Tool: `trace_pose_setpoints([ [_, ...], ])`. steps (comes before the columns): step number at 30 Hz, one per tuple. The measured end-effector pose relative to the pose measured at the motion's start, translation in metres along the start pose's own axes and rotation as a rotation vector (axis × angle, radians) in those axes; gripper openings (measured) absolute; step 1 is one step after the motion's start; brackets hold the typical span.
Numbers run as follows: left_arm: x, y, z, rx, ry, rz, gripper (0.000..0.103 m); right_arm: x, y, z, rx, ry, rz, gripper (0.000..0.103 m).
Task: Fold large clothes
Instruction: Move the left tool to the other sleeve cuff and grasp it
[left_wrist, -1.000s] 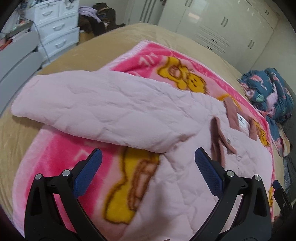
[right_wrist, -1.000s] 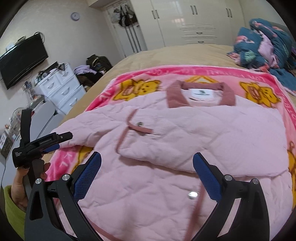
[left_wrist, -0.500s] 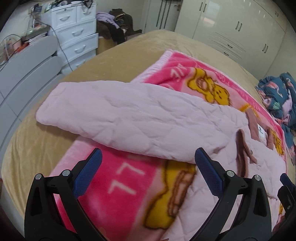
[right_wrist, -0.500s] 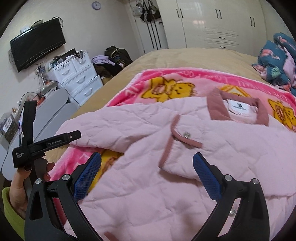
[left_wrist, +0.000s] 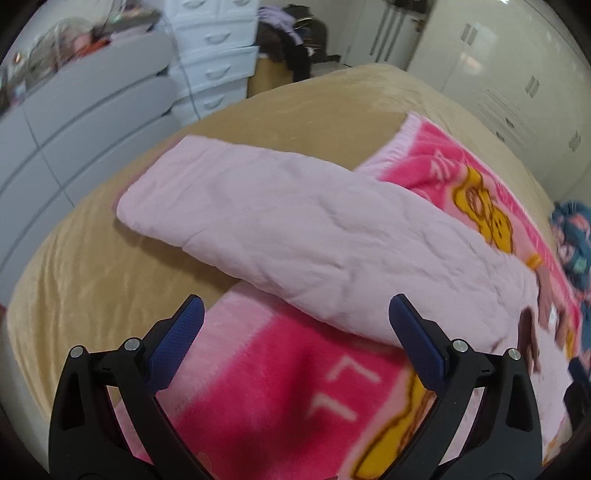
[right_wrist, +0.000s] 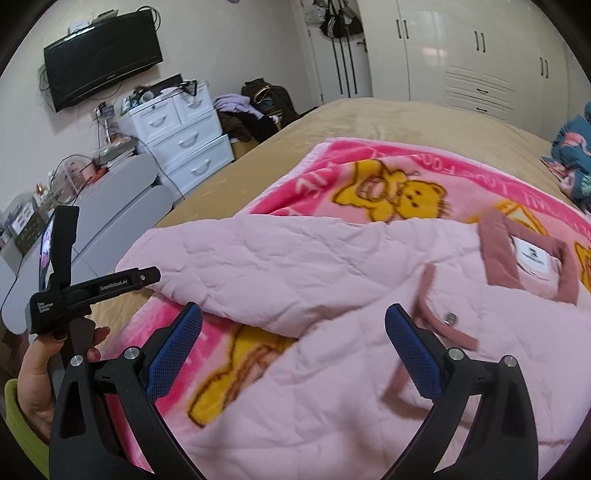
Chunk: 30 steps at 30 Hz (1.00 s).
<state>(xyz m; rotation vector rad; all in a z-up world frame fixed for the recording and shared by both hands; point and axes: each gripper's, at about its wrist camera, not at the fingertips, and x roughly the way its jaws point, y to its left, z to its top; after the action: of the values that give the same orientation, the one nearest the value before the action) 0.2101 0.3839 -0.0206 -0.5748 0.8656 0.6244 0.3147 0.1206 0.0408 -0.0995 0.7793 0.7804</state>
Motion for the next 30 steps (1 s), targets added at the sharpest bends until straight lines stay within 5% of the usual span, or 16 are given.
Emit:
trace_pose_setpoints([
  [11, 0.042, 0.04, 0.017, -0.196, 0.019, -0.051, 0.094, 0.039, 0.023, 0.001, -0.035, 0.054, 0.044, 0.099],
  [25, 0.072, 0.094, 0.026, -0.465, -0.035, -0.148, 0.094, 0.017, -0.023, -0.017, 0.06, 0.026, 0.021, 0.099],
  [26, 0.073, 0.097, 0.027, -0.476, -0.04, -0.153, 0.092, 0.014, -0.027, -0.019, 0.069, 0.022, 0.016, 0.099],
  [28, 0.072, 0.1, 0.029, -0.485, -0.054, -0.155, 0.067, 0.008, -0.036, -0.024, 0.087, 0.012, 0.003, 0.099],
  [30, 0.07, 0.102, 0.029, -0.494, -0.063, -0.154, 0.061, 0.004, -0.043, -0.027, 0.107, 0.005, -0.004, 0.099],
])
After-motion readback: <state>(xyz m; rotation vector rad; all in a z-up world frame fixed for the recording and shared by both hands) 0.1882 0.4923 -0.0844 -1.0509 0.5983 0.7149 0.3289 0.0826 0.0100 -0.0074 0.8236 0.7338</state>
